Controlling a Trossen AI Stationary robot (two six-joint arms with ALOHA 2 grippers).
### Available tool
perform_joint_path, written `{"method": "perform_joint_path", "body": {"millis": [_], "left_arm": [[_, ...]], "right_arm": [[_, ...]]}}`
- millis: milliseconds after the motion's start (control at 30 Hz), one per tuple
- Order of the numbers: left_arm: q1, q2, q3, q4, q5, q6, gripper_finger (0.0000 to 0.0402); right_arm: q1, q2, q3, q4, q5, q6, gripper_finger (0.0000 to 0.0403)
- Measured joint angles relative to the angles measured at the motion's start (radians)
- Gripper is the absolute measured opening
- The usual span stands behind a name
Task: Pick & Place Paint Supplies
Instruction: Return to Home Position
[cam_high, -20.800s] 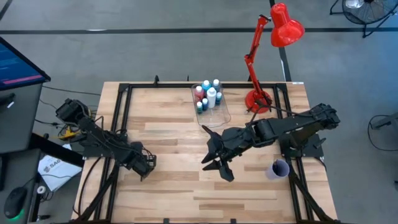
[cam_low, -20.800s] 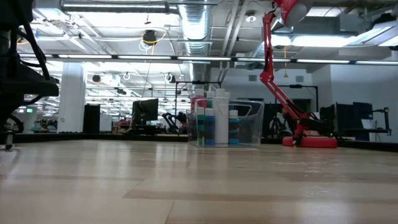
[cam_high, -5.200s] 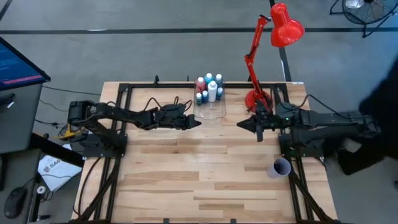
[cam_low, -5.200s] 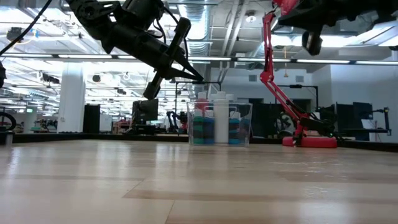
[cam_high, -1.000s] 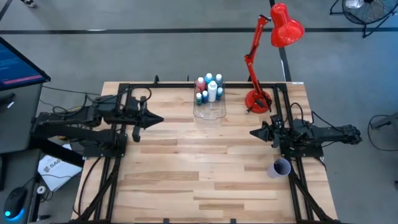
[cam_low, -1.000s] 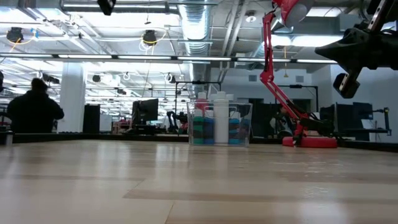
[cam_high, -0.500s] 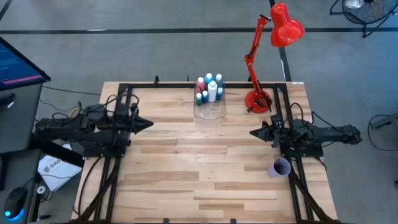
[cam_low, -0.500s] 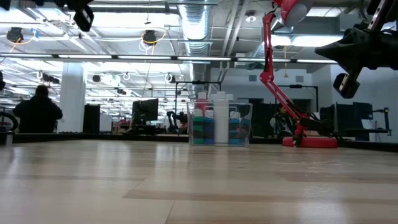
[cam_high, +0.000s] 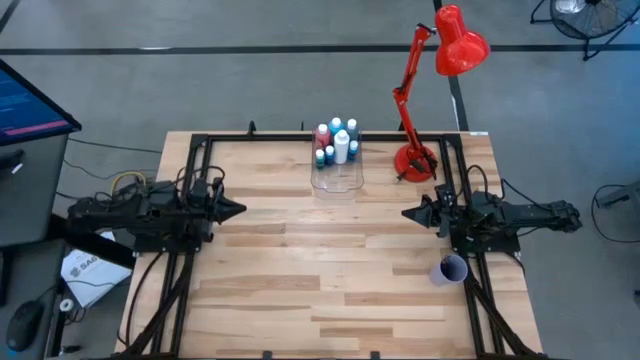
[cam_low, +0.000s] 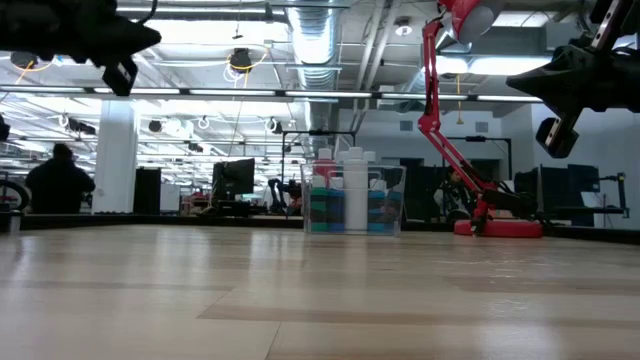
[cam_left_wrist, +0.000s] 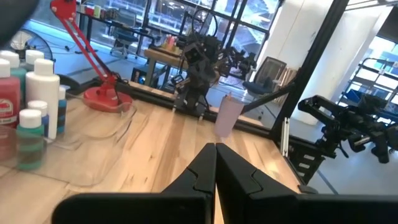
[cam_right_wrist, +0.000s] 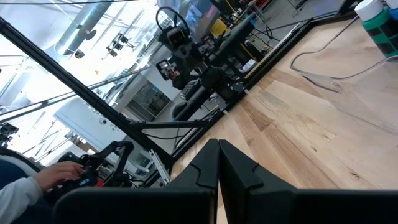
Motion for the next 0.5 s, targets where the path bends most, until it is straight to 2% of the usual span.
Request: {"method": "perform_joint_path", "body": {"millis": [300, 500], "left_arm": [[0.000, -0.138, -0.101, 0.005, 0.038, 0.001, 0.0000], [0.000, -0.141, -0.154, 0.011, 0.046, 0.008, 0.0000]], "right_arm": [[0.000, 0.000, 0.000, 0.000, 0.000, 0.000, 0.0000], [0.000, 0.000, 0.000, 0.000, 0.000, 0.000, 0.0000]]}}
